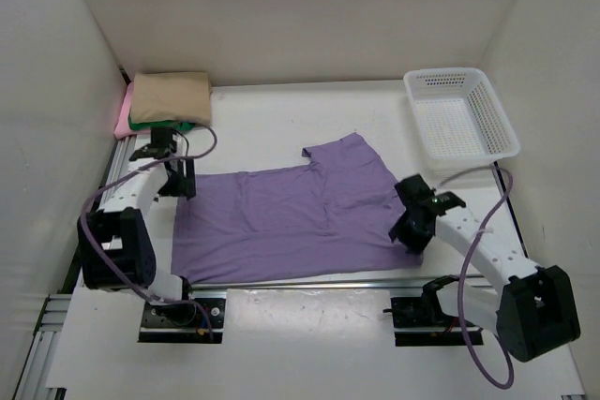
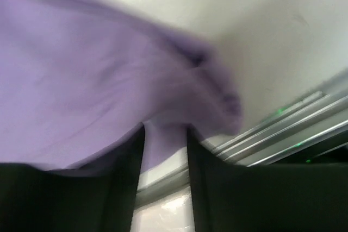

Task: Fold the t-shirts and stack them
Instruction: Grap the side of the flattened tshirt furthest away from the robot with both arms

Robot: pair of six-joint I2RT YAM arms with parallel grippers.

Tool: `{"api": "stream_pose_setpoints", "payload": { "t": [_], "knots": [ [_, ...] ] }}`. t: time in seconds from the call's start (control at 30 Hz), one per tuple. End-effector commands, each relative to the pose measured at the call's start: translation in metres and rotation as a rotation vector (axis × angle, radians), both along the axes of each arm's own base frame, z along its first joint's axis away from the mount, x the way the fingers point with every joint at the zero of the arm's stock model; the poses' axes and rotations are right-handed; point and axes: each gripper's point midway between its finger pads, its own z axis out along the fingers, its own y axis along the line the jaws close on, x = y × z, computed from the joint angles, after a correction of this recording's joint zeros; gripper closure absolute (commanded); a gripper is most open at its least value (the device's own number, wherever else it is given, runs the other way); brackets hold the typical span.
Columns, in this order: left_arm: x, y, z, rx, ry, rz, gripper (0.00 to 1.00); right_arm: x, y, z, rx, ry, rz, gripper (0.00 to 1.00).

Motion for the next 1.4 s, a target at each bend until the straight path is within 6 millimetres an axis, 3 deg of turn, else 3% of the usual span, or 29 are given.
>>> {"api": "stream_pose_setpoints", "payload": {
  "t": [0.0, 0.03, 0.07, 0.1, 0.17, 0.2, 0.23, 0.27, 0.3, 0.33, 0.37, 0.4, 0.43, 0.47, 0.5, 0.57, 0.63, 0.77, 1.0, 1.07, 1.17, 1.2, 1.27, 1.3, 1.37],
  "knots": [
    [0.031, -0.004, 0.071, -0.148, -0.217, 0.010, 0.11, 0.086, 0.034, 0.074, 0.023, -0.282, 0.267, 0.48],
    [0.040, -0.001, 0.090, -0.155, -0.271, 0.013, 0.08, 0.104, 0.042, 0.078, 0.001, -0.262, 0.369, 0.42],
    [0.044, 0.003, 0.097, -0.159, -0.291, 0.022, 0.06, 0.124, 0.051, 0.092, 0.008, -0.279, 0.420, 0.39],
    [0.047, 0.011, 0.092, -0.166, -0.278, 0.046, 0.06, 0.171, 0.070, 0.118, 0.024, -0.328, 0.464, 0.36],
    [0.056, 0.018, 0.089, -0.178, -0.266, 0.064, 0.06, 0.215, 0.087, 0.135, 0.023, -0.341, 0.578, 0.35],
    [0.064, 0.018, 0.069, -0.196, -0.213, 0.066, 0.08, 0.231, 0.090, 0.138, 0.021, -0.311, 0.594, 0.35],
    [0.075, 0.023, 0.069, -0.208, -0.218, 0.074, 0.10, 0.280, 0.104, 0.146, 0.015, -0.343, 0.601, 0.34],
    [0.081, 0.026, 0.063, -0.220, -0.203, 0.081, 0.11, 0.296, 0.101, 0.143, 0.007, -0.316, 0.595, 0.34],
    [0.089, 0.023, 0.045, -0.252, -0.165, 0.077, 0.12, 0.320, 0.106, 0.105, 0.035, -0.244, 0.606, 0.34],
    [0.099, 0.023, 0.047, -0.264, -0.175, 0.069, 0.12, 0.357, 0.117, 0.139, 0.053, -0.366, 0.602, 0.34],
    [0.107, 0.022, 0.044, -0.275, -0.178, 0.064, 0.12, 0.372, 0.118, 0.134, 0.066, -0.375, 0.585, 0.34],
    [0.112, 0.020, 0.041, -0.294, -0.179, 0.057, 0.12, 0.389, 0.113, 0.102, 0.067, -0.343, 0.555, 0.32],
    [0.115, 0.022, 0.029, -0.310, -0.155, 0.065, 0.12, 0.401, 0.113, 0.101, 0.084, -0.375, 0.534, 0.31],
    [0.122, 0.021, 0.032, -0.323, -0.167, 0.057, 0.12, 0.411, 0.111, 0.097, 0.090, -0.400, 0.508, 0.30],
    [0.123, 0.015, 0.027, -0.356, -0.158, 0.047, 0.12, 0.422, 0.107, 0.078, 0.102, -0.421, 0.462, 0.28],
    [0.126, 0.014, 0.022, -0.368, -0.147, 0.045, 0.12, 0.425, 0.106, 0.065, 0.097, -0.436, 0.434, 0.25],
    [0.125, 0.010, 0.012, -0.373, -0.122, 0.041, 0.11, 0.437, 0.091, 0.057, 0.033, -0.444, 0.396, 0.25],
    [0.127, 0.016, -0.001, -0.368, -0.106, 0.057, 0.11, 0.438, 0.097, 0.032, 0.062, -0.405, 0.411, 0.24],
    [0.114, 0.014, -0.024, -0.393, -0.049, 0.073, 0.11, 0.393, 0.114, -0.004, 0.180, -0.260, 0.440, 0.29],
    [0.113, 0.016, -0.028, -0.404, -0.042, 0.081, 0.12, 0.390, 0.118, 0.000, 0.206, -0.259, 0.449, 0.31],
    [0.112, 0.014, -0.032, -0.418, -0.033, 0.080, 0.23, 0.386, 0.119, 0.000, 0.219, -0.254, 0.453, 0.49],
    [0.112, 0.014, -0.032, -0.418, -0.033, 0.080, 0.29, 0.386, 0.119, 0.000, 0.219, -0.254, 0.453, 0.61],
    [0.112, 0.012, -0.035, -0.429, -0.026, 0.079, 0.38, 0.385, 0.122, 0.001, 0.232, -0.253, 0.458, 0.75],
    [0.112, 0.010, -0.034, -0.441, -0.028, 0.074, 0.44, 0.385, 0.123, 0.001, 0.241, -0.252, 0.461, 0.87],
    [0.113, 0.007, -0.034, -0.456, -0.030, 0.069, 0.61, 0.382, 0.127, 0.009, 0.268, -0.258, 0.460, 0.96]
  ]
}}
